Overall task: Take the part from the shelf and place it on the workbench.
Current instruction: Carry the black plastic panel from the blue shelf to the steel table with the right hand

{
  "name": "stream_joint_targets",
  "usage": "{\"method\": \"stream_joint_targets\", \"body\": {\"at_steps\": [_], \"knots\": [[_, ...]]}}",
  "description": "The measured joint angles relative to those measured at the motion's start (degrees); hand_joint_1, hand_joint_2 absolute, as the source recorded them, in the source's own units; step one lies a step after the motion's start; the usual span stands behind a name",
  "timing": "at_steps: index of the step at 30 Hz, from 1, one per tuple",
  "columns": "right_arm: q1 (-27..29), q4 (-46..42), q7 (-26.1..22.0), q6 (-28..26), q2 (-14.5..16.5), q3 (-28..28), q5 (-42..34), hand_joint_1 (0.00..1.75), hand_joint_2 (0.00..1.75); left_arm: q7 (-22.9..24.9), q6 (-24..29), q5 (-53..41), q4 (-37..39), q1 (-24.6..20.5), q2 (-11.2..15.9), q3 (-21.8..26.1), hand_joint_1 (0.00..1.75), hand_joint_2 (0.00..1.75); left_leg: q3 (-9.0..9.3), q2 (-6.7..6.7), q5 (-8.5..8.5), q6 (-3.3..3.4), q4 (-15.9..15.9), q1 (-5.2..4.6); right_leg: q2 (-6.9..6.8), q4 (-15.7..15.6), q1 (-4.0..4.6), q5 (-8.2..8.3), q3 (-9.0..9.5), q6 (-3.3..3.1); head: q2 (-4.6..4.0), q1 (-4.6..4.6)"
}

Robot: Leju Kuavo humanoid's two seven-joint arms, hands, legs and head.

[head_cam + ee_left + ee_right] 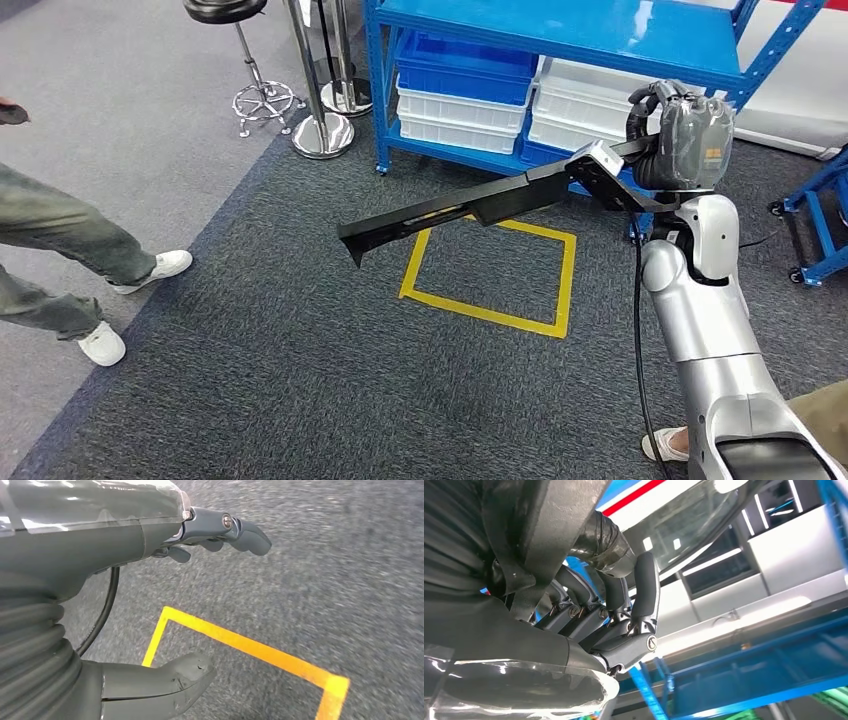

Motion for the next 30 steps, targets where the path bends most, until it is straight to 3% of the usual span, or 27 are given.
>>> {"method": "stream_joint_targets", "body": {"at_steps": [1, 3, 5, 6, 7, 8, 10, 11, 13, 15, 17, 19, 20, 21, 22, 23, 24, 26, 27, 28, 30], "knots": [[-0.01, -0.04, 0.00, 0.20, -0.18, 0.00, 0.20, 1.75, 1.75, -0.05, 0.01, 0.03, 0.00, 0.01, -0.01, 0.01, 0.00, 1.75, -0.07, -0.53, 0.33, 0.39, -0.22, 0.12, 1.08, 1.07, -0.19, -0.93, -0.43, 0.30, 0.00, 0.00], [0.02, -0.10, 0.02, 0.58, -0.85, 0.00, 0.44, 1.75, 1.75, -0.15, 0.05, 0.05, -0.01, -0.07, -0.03, 0.01, 0.00, 1.75, -0.32, -1.64, 0.82, 0.97, -0.45, 0.27, 4.07, 6.62, -0.53, -4.47, -2.76, 0.82, 0.01, 0.01], [0.22, -0.11, 0.09, 0.89, -1.47, -0.01, 0.49, 1.75, 1.75, -0.19, 0.08, 0.07, -0.01, -0.06, -0.02, 0.02, 0.00, 1.75, -0.63, -2.91, 1.02, 1.18, -0.34, 0.26, 5.30, 13.87, -0.59, -7.69, -5.98, 1.06, 0.01, 0.01], [0.37, -0.11, 0.12, 1.06, -1.66, -0.01, 0.51, 1.75, 1.75, -0.20, 0.08, 0.08, -0.01, 0.02, -0.02, 0.02, 0.00, 1.75, -0.74, -3.56, 1.06, 1.18, -0.24, 0.24, 5.38, 15.68, -0.60, -7.96, -6.79, 1.09, 0.01, 0.01], [0.48, -0.11, 0.14, 1.24, -1.80, -0.01, 0.52, 1.75, 1.75, -0.21, 0.08, 0.10, -0.01, 0.09, -0.02, 0.03, 0.00, 1.75, -0.81, -4.24, 1.08, 1.16, -0.10, 0.24, 5.45, 15.48, -0.62, -7.15, -6.64, 1.07, 0.01, 0.01], [0.54, -0.15, 0.14, 1.36, -1.97, -0.02, 0.52, 1.75, 1.75, -0.22, 0.08, 0.12, 0.00, 0.15, -0.03, 0.03, 0.00, 1.75, -0.84, -4.95, 1.07, 1.11, 0.05, 0.24, 5.63, 12.98, -0.67, -5.32, -5.38, 0.98, 0.01, 0.01], [0.54, -0.32, 0.14, 1.49, -2.37, -0.02, 0.55, 1.75, 1.75, -0.28, 0.08, 0.18, 0.01, 0.16, -0.07, 0.04, 0.00, 1.75, -1.04, -6.25, 1.02, 0.84, 0.36, 0.22, 7.73, 5.26, -0.85, -1.54, -1.60, 0.63, 0.01, 0.01], [0.53, -0.43, 0.15, 1.50, -2.59, -0.03, 0.55, 1.75, 1.75, -0.31, 0.07, 0.20, 0.00, 0.13, -0.10, 0.04, 0.00, 1.75, -1.33, -6.88, 1.08, 0.54, 0.53, 0.27, 9.00, 2.26, -0.91, -0.59, -0.28, 0.46, 0.01, 0.01], [0.61, -0.55, 0.16, 1.53, -2.88, -0.08, 0.61, 1.75, 1.75, -0.37, 0.07, 0.24, -0.01, 0.12, -0.16, 0.04, 0.00, 1.75, -2.07, -8.03, 1.41, -0.27, 0.64, 0.49, 10.32, 0.31, -0.84, -0.59, 0.33, 0.22, 0.01, 0.01], [0.68, -0.73, 0.15, 1.62, -3.08, -0.13, 0.75, 1.75, 1.75, -0.43, 0.08, 0.27, -0.01, 0.29, -0.07, 0.04, 0.00, 1.75, -2.50, -8.83, 1.55, -1.00, 0.56, 0.62, 9.09, -0.15, -0.90, -0.40, 0.38, -0.15, 0.01, 0.01], [0.65, -1.06, 0.15, 1.85, -3.34, -0.16, 0.97, 1.75, 1.75, -0.53, 0.09, 0.30, -0.01, 0.34, 0.04, 0.04, 0.00, 1.75, -3.60, -6.80, -0.11, -1.66, 2.80, 0.54, 7.65, -0.74, -1.16, -0.11, 0.68, -0.78, 0.00, -0.02], [0.62, -1.32, 0.21, 2.31, -3.85, -0.25, 1.15, 1.75, 1.75, -0.67, 0.10, 0.30, -0.01, 0.15, 0.07, 0.04, 0.00, 1.75, -6.60, -3.72, -3.71, -2.28, 9.51, 0.65, 6.14, -0.98, -1.09, -0.03, 0.82, -1.21, 0.00, -0.04], [0.59, -1.37, 0.29, 2.58, -4.12, -0.30, 1.19, 1.75, 1.75, -0.73, 0.10, 0.29, -0.01, 0.11, 0.07, 0.04, 0.00, 1.75, -8.37, -3.04, -5.30, -2.53, 13.40, 0.75, 5.36, -0.97, -1.01, -0.06, 0.81, -1.31, 0.00, -0.04], [0.59, -1.38, 0.38, 2.80, -4.31, -0.34, 1.22, 1.75, 1.75, -0.76, 0.10, 0.29, -0.01, 0.13, 0.07, 0.04, 0.00, 1.75, -9.54, -2.78, -6.05, -2.68, 16.05, 0.81, 4.64, -0.94, -0.96, -0.08, 0.81, -1.34, 0.00, -0.04], [0.58, -1.39, 0.46, 2.95, -4.44, -0.35, 1.22, 1.75, 1.75, -0.78, 0.10, 0.29, -0.01, 0.18, 0.07, 0.05, 0.00, 1.75, -9.69, -2.69, -5.72, -2.72, 16.62, 0.83, 3.95, -0.92, -0.91, -0.10, 0.82, -1.34, 0.01, -0.04], [0.58, -1.43, 0.53, 3.08, -4.55, -0.35, 1.23, 1.75, 1.75, -0.79, 0.11, 0.29, -0.01, 0.22, 0.09, 0.05, 0.00, 1.75, -8.70, -2.57, -4.41, -2.64, 14.88, 0.83, 3.32, -0.91, -0.85, -0.12, 0.87, -1.33, 0.01, -0.04], [0.55, -1.51, 0.58, 3.22, -4.67, -0.35, 1.23, 1.75, 1.75, -0.81, 0.12, 0.29, -0.01, 0.23, 0.11, 0.06, 0.00, 1.75, -6.72, -2.12, -2.51, -2.39, 11.22, 0.76, 2.72, -0.91, -0.77, -0.17, 0.96, -1.28, 0.01, -0.04], [0.45, -1.70, 0.65, 3.59, -5.07, -0.39, 1.20, 1.75, 1.75, -0.86, 0.14, 0.30, -0.01, 0.15, 0.20, 0.06, 0.00, 1.75, -2.57, 0.03, 0.17, -1.52, 3.34, 0.27, 1.64, -0.84, -0.45, -0.34, 1.11, -1.02, 0.01, -0.03], [0.39, -1.76, 0.67, 3.80, -5.31, -0.43, 1.18, 1.75, 1.75, -0.88, 0.15, 0.31, -0.01, 0.11, 0.22, 0.06, 0.00, 1.75, -1.45, 0.80, 0.69, -1.10, 1.07, -0.01, 1.12, -0.80, -0.29, -0.41, 1.15, -0.80, 0.01, -0.03], [0.34, -1.79, 0.68, 3.97, -5.53, -0.47, 1.16, 1.75, 1.75, -0.90, 0.16, 0.31, -0.01, 0.11, 0.24, 0.06, 0.00, 1.75, -1.08, 1.08, 0.73, -0.75, 0.11, -0.26, 0.59, -0.79, -0.13, -0.44, 1.16, -0.57, 0.01, -0.02], [0.32, -1.86, 0.68, 4.29, -5.85, -0.50, 1.14, 1.75, 1.75, -0.91, 0.16, 0.31, -0.01, 0.25, 0.24, 0.06, 0.00, 1.75, -1.13, -0.02, 1.12, -0.11, -0.28, -0.25, -0.07, -0.79, -0.16, -0.55, 1.26, 0.04, 0.02, -0.02]]}}
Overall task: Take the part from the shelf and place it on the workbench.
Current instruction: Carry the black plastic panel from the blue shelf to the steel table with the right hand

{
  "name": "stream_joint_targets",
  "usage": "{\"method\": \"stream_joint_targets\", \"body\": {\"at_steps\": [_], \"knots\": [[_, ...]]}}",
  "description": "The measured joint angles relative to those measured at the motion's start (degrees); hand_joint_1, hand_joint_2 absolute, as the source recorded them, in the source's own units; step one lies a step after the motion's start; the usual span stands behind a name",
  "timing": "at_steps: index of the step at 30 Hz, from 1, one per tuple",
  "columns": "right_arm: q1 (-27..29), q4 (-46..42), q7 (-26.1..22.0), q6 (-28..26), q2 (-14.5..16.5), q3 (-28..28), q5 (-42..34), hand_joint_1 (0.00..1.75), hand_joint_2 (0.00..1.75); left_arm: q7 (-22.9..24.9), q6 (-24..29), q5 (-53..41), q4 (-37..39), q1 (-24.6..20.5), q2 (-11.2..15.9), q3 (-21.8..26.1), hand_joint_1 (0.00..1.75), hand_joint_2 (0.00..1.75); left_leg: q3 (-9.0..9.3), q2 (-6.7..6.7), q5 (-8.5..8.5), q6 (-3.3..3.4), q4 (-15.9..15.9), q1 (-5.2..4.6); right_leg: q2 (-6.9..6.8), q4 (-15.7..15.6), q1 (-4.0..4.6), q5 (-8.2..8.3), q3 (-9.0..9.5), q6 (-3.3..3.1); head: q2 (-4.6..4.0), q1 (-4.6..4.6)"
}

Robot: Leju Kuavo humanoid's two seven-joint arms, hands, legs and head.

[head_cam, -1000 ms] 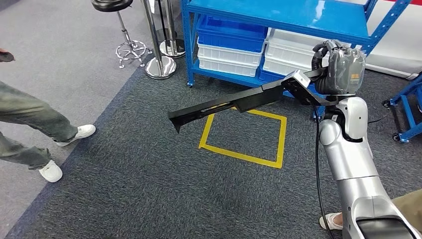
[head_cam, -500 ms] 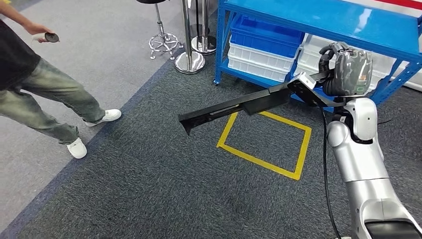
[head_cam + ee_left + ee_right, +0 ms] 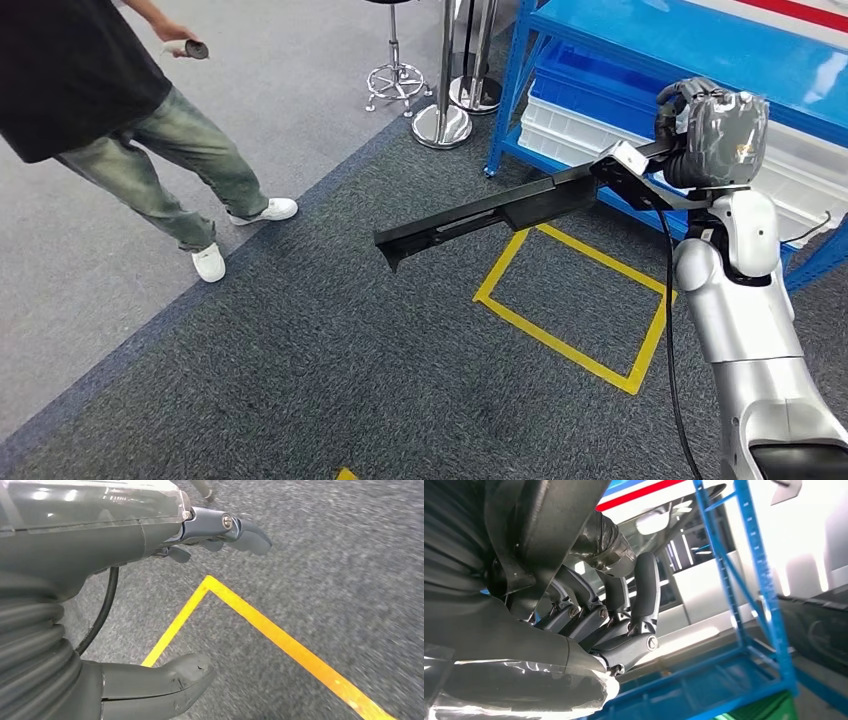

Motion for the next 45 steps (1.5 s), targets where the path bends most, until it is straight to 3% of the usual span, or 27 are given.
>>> {"method": "stream_joint_targets", "body": {"at_steps": [2, 4, 6, 7, 9, 11, 13, 15, 17, 19, 21, 22, 23, 24, 26, 28, 30, 31, 33, 35, 36, 37, 38, 40, 42, 44, 45], "knots": [[0.09, -0.15, 0.00, 0.20, -0.34, -0.05, -0.02, 1.75, 1.75, 0.01, -0.01, -0.05, 0.00, 0.07, -0.01, 0.00, 0.00, 1.75, 0.11, -1.07, 0.59, 0.79, -0.62, 0.25, 1.89, 1.74, -0.30, -1.53, -0.63, 0.58, -0.01, 0.01], [0.25, -0.26, 0.03, 0.27, -0.90, -0.23, -0.04, 1.75, 1.75, 0.01, -0.01, -0.09, 0.00, -0.02, -0.01, 0.00, 0.00, 1.75, 0.09, -2.16, 0.96, 1.27, -0.91, 0.35, 4.68, 7.74, -0.53, -5.13, -3.28, 0.90, -0.01, 0.01], [0.63, -0.29, 0.06, 0.28, -1.26, -0.39, -0.07, 1.75, 1.75, 0.00, 0.00, -0.12, 0.00, -0.02, 0.00, 0.00, 0.00, 1.75, -0.01, -3.36, 1.02, 1.37, -0.80, 0.31, 5.52, 14.52, -0.57, -7.77, -6.47, 1.08, 0.00, 0.01], [0.89, -0.30, 0.07, 0.28, -1.32, -0.41, -0.09, 1.75, 1.75, -0.01, 0.00, -0.14, 0.00, 0.01, 0.00, 0.00, 0.00, 1.75, -0.04, -4.01, 1.02, 1.36, -0.68, 0.30, 5.59, 15.73, -0.62, -7.59, -7.11, 1.16, -0.01, 0.01], [1.20, -0.39, 0.07, 0.28, -1.45, -0.43, -0.15, 1.75, 1.75, -0.03, 0.00, -0.19, 0.00, 0.03, 0.00, -0.01, 0.00, 1.75, -0.06, -5.37, 0.90, 1.19, -0.24, 0.35, 5.91, 11.62, -0.90, -4.15, -5.21, 1.23, -0.01, 0.01], [1.17, -0.61, 0.07, 0.30, -1.74, -0.50, -0.28, 1.75, 1.75, -0.06, 0.01, -0.21, 0.00, -0.05, 0.00, -0.02, 0.00, 1.75, -0.40, -6.68, 0.67, 0.76, 0.45, 0.36, 7.97, 4.31, -1.34, -0.98, -1.83, 1.20, -0.01, 0.00], [1.10, -0.80, 0.07, 0.37, -2.09, -0.70, -0.51, 1.75, 1.75, -0.10, 0.08, -0.22, 0.00, -0.10, 0.01, -0.02, 0.00, 1.75, -1.06, -7.86, 0.70, 0.15, 0.84, 0.38, 9.41, 1.19, -1.39, -0.40, -0.54, 1.06, -0.01, -0.01], [0.94, -0.91, 0.02, 0.44, -2.33, -0.89, -0.74, 1.75, 1.75, -0.12, 0.23, -0.23, 0.00, 0.10, 0.09, -0.01, 0.00, 1.75, -1.53, -8.89, 0.94, -0.50, 0.77, 0.43, 8.53, 1.01, -1.36, -0.30, -0.56, 0.62, -0.01, -0.01], [0.70, -1.10, -0.07, 0.53, -2.49, -0.95, -0.83, 1.75, 1.75, -0.11, 0.34, -0.23, 0.00, 0.32, 0.19, -0.01, 0.00, 1.75, -2.32, -7.28, -0.08, -1.17, 2.18, 0.35, 7.31, 0.63, -1.51, -0.07, -0.39, -0.16, -0.01, -0.02], [0.53, -1.33, -0.12, 0.61, -2.72, -1.08, -0.85, 1.75, 1.75, -0.11, 0.39, -0.23, 0.00, 0.25, 0.23, -0.02, 0.00, 1.75, -4.82, -4.10, -3.30, -1.75, 7.74, 0.42, 5.94, 0.43, -1.35, -0.01, -0.26, -0.81, -0.01, -0.03], [0.47, -1.40, -0.13, 0.69, -2.91, -1.32, -0.86, 1.75, 1.75, -0.11, 0.39, -0.23, 0.00, 0.14, 0.24, -0.02, 0.00, 1.75, -8.13, -2.86, -6.38, -2.13, 14.96, 0.69, 4.55, 0.49, -1.09, -0.11, -0.25, -1.07, -0.01, -0.05], [0.47, -1.40, -0.14, 0.74, -2.96, -1.40, -0.86, 1.75, 1.75, -0.11, 0.39, -0.23, 0.00, 0.15, 0.24, -0.02, 0.00, 1.75, -8.91, -2.74, -6.65, -2.22, 16.69, 0.79, 3.90, 0.53, -1.01, -0.17, -0.25, -1.10, -0.01, -0.04], [0.45, -1.41, -0.15, 0.80, -2.99, -1.45, -0.86, 1.75, 1.75, -0.11, 0.39, -0.23, 0.00, 0.19, 0.25, -0.02, 0.00, 1.75, -8.65, -2.66, -5.86, -2.25, 16.31, 0.84, 3.25, 0.59, -0.97, -0.24, -0.23, -1.10, -0.02, -0.05], [0.43, -1.44, -0.17, 0.89, -3.05, -1.45, -0.86, 1.75, 1.75, -0.11, 0.39, -0.24, 0.00, 0.21, 0.26, -0.02, 0.00, 1.75, -7.34, -2.45, -4.21, -2.20, 13.84, 0.87, 2.65, 0.66, -0.96, -0.35, -0.18, -1.05, -0.02, -0.04], [0.24, -1.63, -0.27, 1.13, -3.35, -1.50, -0.86, 1.75, 1.75, -0.13, 0.39, -0.24, 0.00, 0.14, 0.29, -0.02, 0.00, 1.75, -3.38, -0.60, -0.99, -1.90, 6.21, 0.56, 1.52, 0.90, -0.78, -0.68, -0.11, -0.71, -0.01, -0.05], [-0.20, -1.84, -0.41, 1.49, -3.80, -1.66, -0.86, 1.75, 1.75, -0.17, 0.39, -0.24, 0.00, -0.05, 0.31, -0.02, 0.00, 1.75, -1.42, 0.92, -0.09, -1.16, 1.95, 0.05, 0.50, 1.07, -0.45, -0.89, -0.15, -0.21, -0.01, -0.04], [-0.60, -1.96, -0.58, 1.96, -4.10, -1.79, -0.86, 1.75, 1.75, -0.25, 0.39, -0.23, 0.00, -0.03, 0.31, -0.02, 0.00, 1.75, -1.49, 0.19, -0.13, -0.33, 1.43, -0.19, -0.65, 0.91, -0.26, -0.90, 0.00, 0.30, -0.01, -0.03], [-0.67, -2.08, -0.66, 2.18, -4.21, -1.81, -0.86, 1.75, 1.75, -0.28, 0.39, -0.20, 0.00, 0.09, 0.31, -0.02, 0.00, 1.75, -1.40, -0.42, 0.05, 0.06, 1.15, -0.11, -0.57, 0.99, -0.35, -1.14, 0.14, 0.62, -0.01, -0.03], [-0.69, -2.38, -0.74, 2.42, -4.42, -1.81, -0.86, 1.75, 1.75, -0.31, 0.39, -0.15, 0.00, 0.19, 0.31, -0.02, 0.00, 1.75, -1.12, -1.56, 0.46, 0.88, 0.56, 0.09, 1.59, 3.10, -0.64, -2.94, -0.58, 1.03, -0.02, -0.03], [-0.67, -2.54, -0.74, 2.51, -4.81, -1.81, -0.85, 1.75, 1.75, -0.36, 0.38, -0.11, 0.00, 0.11, 0.31, -0.01, 0.00, 1.75, -1.03, -2.74, 0.67, 1.41, 0.33, 0.19, 4.54, 9.58, -0.81, -6.47, -3.65, 1.13, -0.02, -0.02], [-0.60, -2.55, -0.71, 2.55, -4.96, -1.81, -0.85, 1.75, 1.75, -0.38, 0.38, -0.10, 0.00, 0.07, 0.31, -0.01, 0.00, 1.75, -1.04, -3.39, 0.69, 1.52, 0.35, 0.15, 5.19, 13.25, -0.82, -7.87, -5.52, 1.15, -0.02, -0.02], [-0.50, -2.55, -0.71, 2.58, -5.04, -1.81, -0.84, 1.75, 1.75, -0.39, 0.37, -0.09, 0.00, 0.09, 0.31, 0.00, 0.00, 1.75, -1.01, -4.09, 0.69, 1.55, 0.37, 0.12, 5.50, 15.79, -0.82, -8.36, -6.91, 1.19, -0.02, -0.02], [-0.41, -2.56, -0.71, 2.62, -5.05, -1.81, -0.84, 1.75, 1.75, -0.40, 0.37, -0.08, 0.00, 0.11, 0.31, 0.00, 0.00, 1.75, -0.98, -4.80, 0.69, 1.56, 0.42, 0.11, 5.60, 16.25, -0.86, -7.66, -7.37, 1.21, -0.01, -0.02], [-0.35, -2.70, -0.72, 2.69, -5.14, -1.81, -0.83, 1.75, 1.75, -0.40, 0.36, -0.08, 0.00, 0.13, 0.30, 0.00, 0.00, 1.75, -0.86, -6.24, 0.61, 1.44, 0.63, 0.14, 6.22, 10.95, -1.00, -3.51, -5.24, 1.11, -0.01, -0.02], [-0.42, -2.90, -0.72, 2.72, -5.29, -1.81, -0.82, 1.75, 1.75, -0.40, 0.33, -0.07, 0.00, 0.10, 0.25, 0.00, 0.00, 1.75, -1.05, -7.57, 0.46, 1.07, 1.08, 0.13, 8.70, 4.14, -1.25, -0.40, -2.28, 0.93, -0.01, -0.02], [-0.46, -3.02, -0.70, 2.73, -5.44, -1.81, -0.80, 1.75, 1.75, -0.40, 0.31, -0.06, 0.00, 0.10, 0.22, 0.00, 0.00, 1.75, -1.63, -8.78, 0.57, 0.44, 1.32, 0.27, 10.06, 1.74, -1.21, -0.04, -1.35, 0.77, -0.01, -0.02], [-0.47, -3.09, -0.70, 2.74, -5.50, -1.81, -0.79, 1.75, 1.75, -0.41, 0.30, -0.05, 0.00, 0.18, 0.22, 0.00, 0.00, 1.75, -1.86, -9.43, 0.71, 0.06, 1.29, 0.34, 9.53, 1.48, -1.15, -0.01, -1.33, 0.65, -0.01, -0.01]]}}
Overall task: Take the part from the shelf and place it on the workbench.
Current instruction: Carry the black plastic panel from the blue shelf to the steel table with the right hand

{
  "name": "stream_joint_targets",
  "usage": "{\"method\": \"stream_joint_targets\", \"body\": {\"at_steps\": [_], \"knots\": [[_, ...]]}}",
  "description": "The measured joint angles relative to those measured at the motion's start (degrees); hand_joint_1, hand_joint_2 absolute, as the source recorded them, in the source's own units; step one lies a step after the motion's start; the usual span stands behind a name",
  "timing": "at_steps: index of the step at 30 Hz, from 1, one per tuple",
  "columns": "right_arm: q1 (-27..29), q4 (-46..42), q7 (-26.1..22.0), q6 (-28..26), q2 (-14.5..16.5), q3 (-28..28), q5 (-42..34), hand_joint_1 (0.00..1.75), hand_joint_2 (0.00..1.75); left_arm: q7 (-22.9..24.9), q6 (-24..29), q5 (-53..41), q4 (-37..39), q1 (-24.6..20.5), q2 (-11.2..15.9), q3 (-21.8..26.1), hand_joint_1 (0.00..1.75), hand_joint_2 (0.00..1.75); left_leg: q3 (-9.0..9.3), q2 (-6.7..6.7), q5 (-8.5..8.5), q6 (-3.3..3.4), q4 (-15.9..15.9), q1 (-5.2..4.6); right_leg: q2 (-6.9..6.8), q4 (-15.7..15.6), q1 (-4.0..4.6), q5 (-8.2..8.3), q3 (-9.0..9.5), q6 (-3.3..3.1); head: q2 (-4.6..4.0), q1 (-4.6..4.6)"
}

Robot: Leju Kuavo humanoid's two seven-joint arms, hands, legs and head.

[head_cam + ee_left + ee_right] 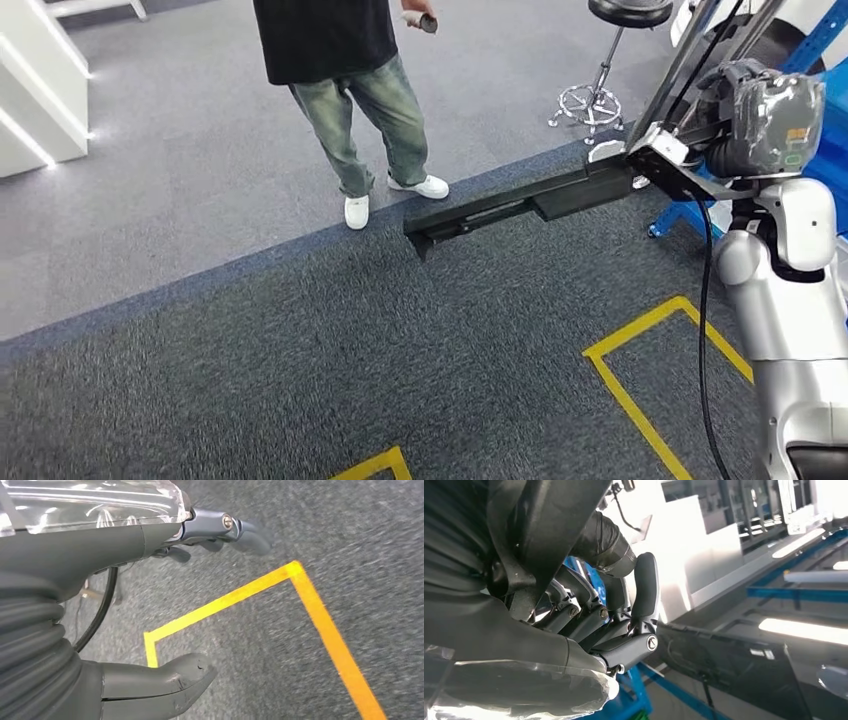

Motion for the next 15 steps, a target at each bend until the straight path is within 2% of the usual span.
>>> {"method": "stream_joint_targets", "body": {"at_steps": [1, 2, 3, 5, 6, 7, 8, 9, 10, 12, 13, 14, 15], "knots": [[-0.04, -0.05, -0.02, 0.01, -0.02, 0.00, 0.01, 1.75, 1.75, -0.01, 0.00, 0.01, 0.00, 0.12, 0.03, 0.00, 0.00, 1.75, -0.18, -0.31, 0.03, -0.33, -0.07, 0.06, -0.68, -0.10, -0.08, 0.09, 0.12, -0.23, 0.00, 0.00], [-0.08, -0.13, -0.04, 0.01, -0.02, 0.00, 0.02, 1.75, 1.75, -0.02, 0.00, 0.01, 0.01, 0.24, 0.02, 0.00, 0.00, 1.75, -0.43, 0.43, -0.37, -0.67, 0.41, -0.06, -1.35, -0.36, -0.19, 0.16, 0.33, -0.59, 0.00, -0.02], [-0.09, -0.19, -0.05, 0.02, -0.02, 0.00, 0.03, 1.75, 1.75, -0.02, 0.01, 0.02, 0.01, 0.26, 0.01, 0.00, 0.00, 1.75, -1.08, 1.78, -1.29, -0.98, 1.82, -0.18, -2.11, -0.64, -0.30, 0.25, 0.54, -0.95, 0.00, -0.05], [-0.11, -0.31, -0.06, 0.02, -0.03, 0.00, 0.04, 1.75, 1.75, -0.03, 0.01, 0.02, 0.01, 0.10, -0.05, 0.00, 0.00, 1.75, -3.85, 5.27, -4.54, -1.49, 7.88, -0.19, -3.60, -0.89, -0.16, 0.23, 0.82, -1.49, -0.01, -0.09], [-0.13, -0.33, -0.06, 0.02, -0.03, 0.00, 0.04, 1.75, 1.75, -0.03, 0.01, 0.02, 0.01, 0.02, -0.04, 0.00, 0.00, 1.75, -5.65, 6.12, -6.14, -1.66, 11.63, -0.03, -4.31, -0.87, -0.03, 0.17, 0.84, -1.60, -0.01, -0.09], [-0.12, -0.35, -0.06, 0.02, -0.03, 0.00, 0.04, 1.75, 1.75, -0.03, -0.01, 0.02, 0.01, 0.00, -0.05, 0.00, 0.00, 1.75, -7.06, 6.52, -7.05, -1.77, 14.52, 0.12, -5.04, -0.84, 0.08, 0.12, 0.86, -1.65, 0.00, -0.09], [-0.10, -0.36, -0.06, 0.02, -0.02, 0.00, 0.08, 1.75, 1.75, -0.03, -0.02, 0.05, 0.02, 0.02, -0.05, 0.00, 0.00, 1.75, -7.63, 6.68, -7.01, -1.82, 15.67, 0.22, -5.76, -0.83, 0.15, 0.06, 0.90, -1.69, 0.00, -0.09], [-0.08, -0.38, -0.06, 0.01, -0.02, 0.00, 0.16, 1.75, 1.75, -0.04, -0.03, 0.11, 0.02, 0.06, -0.05, 0.00, 0.00, 1.75, -7.00, 6.82, -5.87, -1.79, 14.45, 0.28, -6.45, -0.83, 0.20, -0.02, 0.98, -1.66, 0.00, -0.09], [-0.04, -0.45, -0.05, -0.02, 0.00, 0.00, 0.34, 1.75, 1.75, -0.04, -0.03, 0.19, 0.01, 0.08, -0.04, 0.00, 0.00, 1.75, -5.18, 7.19, -3.94, -1.65, 11.02, 0.29, -7.15, -0.82, 0.23, -0.13, 1.12, -1.60, 0.01, -0.09], [0.06, -0.61, -0.01, -0.16, 0.04, 0.00, 0.84, 1.75, 1.75, -0.08, -0.04, 0.34, 0.00, -0.01, -0.03, 0.00, 0.00, 1.75, -0.98, 9.06, -1.06, -1.13, 2.98, -0.13, -8.37, -0.82, 0.41, -0.39, 1.42, -1.31, 0.01, -0.08], [0.12, -0.67, 0.03, -0.24, 0.07, 0.01, 1.06, 1.75, 1.75, -0.11, -0.04, 0.39, 0.00, -0.08, -0.03, 0.00, 0.00, 1.75, 0.23, 9.69, -0.46, -0.82, 0.54, -0.38, -8.89, -0.84, 0.55, -0.48, 1.53, -1.08, 0.01, -0.08], [0.18, -0.69, 0.06, -0.30, 0.14, 0.03, 1.20, 1.75, 1.75, -0.14, -0.04, 0.44, 0.00, -0.12, -0.03, 0.00, 0.00, 1.75, 0.58, 9.91, -0.47, -0.55, -0.39, -0.63, -9.39, -0.88, 0.70, -0.54, 1.60, -0.84, 0.01, -0.08], [0.21, -0.68, 0.08, -0.35, 0.22, 0.05, 1.29, 1.75, 1.75, -0.17, -0.03, 0.50, 0.00, -0.10, -0.03, 0.00, 0.00, 1.75, 0.53, 9.39, -0.36, -0.32, -0.49, -0.75, -9.88, -0.97, 0.81, -0.55, 1.67, -0.58, 0.01, -0.08]]}}
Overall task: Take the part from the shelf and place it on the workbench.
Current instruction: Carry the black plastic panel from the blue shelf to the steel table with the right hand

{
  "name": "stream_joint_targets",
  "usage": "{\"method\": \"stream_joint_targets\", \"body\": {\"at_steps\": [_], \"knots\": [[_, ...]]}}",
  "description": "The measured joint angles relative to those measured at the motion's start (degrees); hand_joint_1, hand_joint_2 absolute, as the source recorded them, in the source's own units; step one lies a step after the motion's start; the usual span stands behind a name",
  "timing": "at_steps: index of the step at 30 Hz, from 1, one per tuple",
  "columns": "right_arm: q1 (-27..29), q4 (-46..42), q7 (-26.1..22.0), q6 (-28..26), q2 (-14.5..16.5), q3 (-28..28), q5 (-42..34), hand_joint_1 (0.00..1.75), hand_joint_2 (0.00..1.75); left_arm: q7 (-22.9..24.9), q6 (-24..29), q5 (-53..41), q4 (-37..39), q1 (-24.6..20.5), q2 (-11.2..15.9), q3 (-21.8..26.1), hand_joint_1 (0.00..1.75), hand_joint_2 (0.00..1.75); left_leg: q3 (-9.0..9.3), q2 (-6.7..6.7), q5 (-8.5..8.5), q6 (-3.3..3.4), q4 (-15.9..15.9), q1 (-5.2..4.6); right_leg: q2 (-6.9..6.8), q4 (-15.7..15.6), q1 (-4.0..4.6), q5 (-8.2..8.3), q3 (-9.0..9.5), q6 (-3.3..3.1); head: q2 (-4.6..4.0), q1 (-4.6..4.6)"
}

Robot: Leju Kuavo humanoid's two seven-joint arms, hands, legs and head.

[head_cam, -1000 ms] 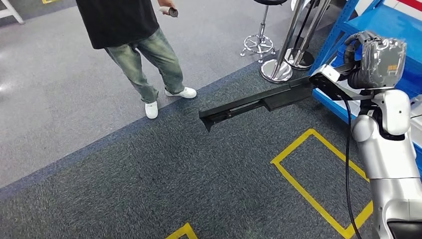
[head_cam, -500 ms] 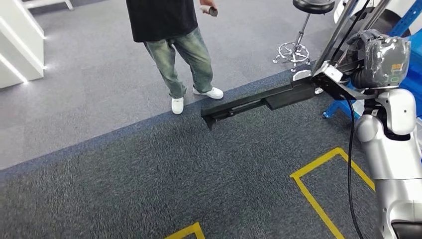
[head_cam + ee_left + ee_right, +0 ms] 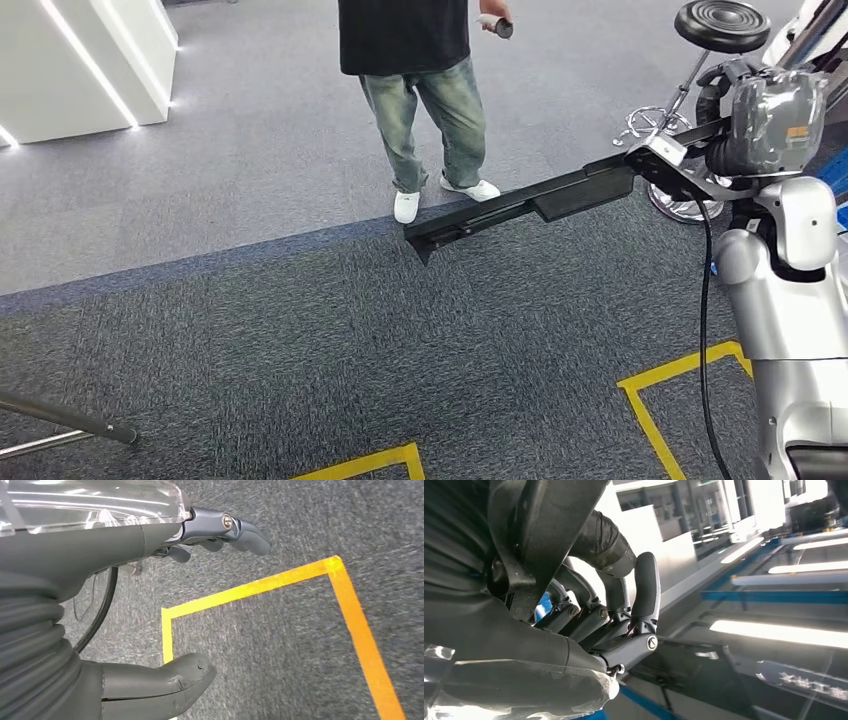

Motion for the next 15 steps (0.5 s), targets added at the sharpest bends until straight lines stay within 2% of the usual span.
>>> {"method": "stream_joint_targets", "body": {"at_steps": [1, 2, 3, 5, 7, 8, 9, 10, 12, 13, 14, 15], "knots": [[0.01, 0.00, -0.01, 0.04, 0.09, 0.03, 0.09, 1.75, 1.75, -0.02, 0.00, 0.05, 0.00, 0.05, 0.02, 0.00, 0.00, 1.75, 0.02, -0.62, 0.17, 0.28, -0.21, 0.08, -0.40, -0.08, -0.01, -0.08, 0.11, 0.31, 0.00, -0.01], [-0.08, 0.02, -0.03, 0.19, 0.19, 0.09, 0.21, 1.75, 1.75, -0.03, 0.00, 0.14, 0.00, 0.12, 0.03, 0.00, 0.00, 1.75, 0.15, -1.22, 0.39, 0.61, -0.55, 0.16, 0.08, 0.15, -0.11, -0.44, 0.14, 0.59, 0.01, 0.01], [-0.29, 0.03, -0.09, 0.44, 0.24, 0.13, 0.32, 1.75, 1.75, -0.04, 0.00, 0.21, 0.00, 0.11, 0.05, 0.00, 0.00, 1.75, 0.30, -1.74, 0.64, 0.99, -0.90, 0.28, 1.24, 1.13, -0.30, -1.27, -0.21, 0.80, 0.00, 0.01], [-1.02, 0.16, -0.15, 1.36, 0.26, 0.21, 0.49, 1.75, 1.75, -0.04, 0.00, 0.31, 0.00, -0.02, 0.06, 0.00, 0.00, 1.75, 0.48, -2.79, 0.98, 1.55, -1.37, 0.44, 4.46, 6.40, -0.54, -4.43, -2.56, 0.99, 0.00, 0.02], [-1.82, 0.42, -0.16, 2.37, 0.27, 0.21, 0.54, 1.75, 1.75, -0.03, 0.00, 0.31, 0.00, -0.13, 0.07, 0.00, 0.00, 1.75, 0.45, -3.99, 1.02, 1.70, -1.30, 0.38, 5.80, 13.61, -0.56, -7.20, -6.19, 1.07, 0.01, 0.01], [-2.16, 0.59, -0.18, 2.78, 0.30, 0.23, 0.59, 1.75, 1.75, -0.02, 0.00, 0.31, 0.00, -0.14, 0.08, 0.00, 0.00, 1.75, 0.46, -4.71, 1.01, 1.71, -1.21, 0.35, 5.94, 15.44, -0.59, -7.23, -7.25, 1.12, 0.01, 0.01], [-2.51, 0.76, -0.20, 3.09, 0.32, 0.29, 0.65, 1.75, 1.75, 0.01, -0.01, 0.31, 0.00, -0.14, 0.08, 0.00, 0.00, 1.75, 0.47, -5.45, 0.99, 1.68, -1.06, 0.36, 5.98, 15.18, -0.64, -6.14, -7.32, 1.14, 0.00, 0.01], [-2.91, 0.90, -0.21, 3.30, 0.34, 0.40, 0.73, 1.75, 1.75, 0.03, -0.01, 0.31, 0.00, -0.13, 0.07, 0.01, 0.00, 1.75, 0.48, -6.20, 0.91, 1.59, -0.84, 0.39, 6.16, 12.62, -0.72, -4.08, -6.28, 1.14, -0.01, 0.01], [-3.80, 1.09, -0.19, 3.46, 0.45, 0.84, 0.87, 1.75, 1.75, 0.05, -0.02, 0.31, 0.00, -0.17, 0.06, 0.01, 0.00, 1.75, 0.15, -7.61, 0.66, 1.19, -0.20, 0.46, 8.38, 5.23, -1.03, -0.39, -3.16, 1.11, 0.00, 0.01], [-4.13, 1.16, -0.13, 3.48, 0.52, 1.08, 0.96, 1.75, 1.75, 0.07, -0.02, 0.31, 0.00, -0.22, 0.05, 0.01, 0.00, 1.75, -0.23, -8.29, 0.63, 0.89, 0.09, 0.53, 9.58, 2.66, -1.11, 0.51, -2.12, 1.10, 0.00, 0.01], [-4.32, 1.25, -0.08, 3.45, 0.63, 1.33, 1.08, 1.75, 1.75, 0.09, -0.02, 0.31, 0.00, -0.24, 0.05, 0.00, 0.00, 1.75, -0.65, -8.94, 0.68, 0.57, 0.29, 0.65, 10.48, 1.39, -1.10, 0.66, -1.70, 1.07, 0.01, 0.01], [-4.42, 1.36, -0.04, 3.44, 0.77, 1.63, 1.23, 1.75, 1.75, 0.11, -0.02, 0.31, 0.00, -0.23, 0.05, 0.00, 0.00, 1.75, -1.01, -9.61, 0.85, 0.21, 0.34, 0.77, 10.54, 1.19, -0.97, 0.55, -1.68, 0.97, 0.00, 0.00]]}}
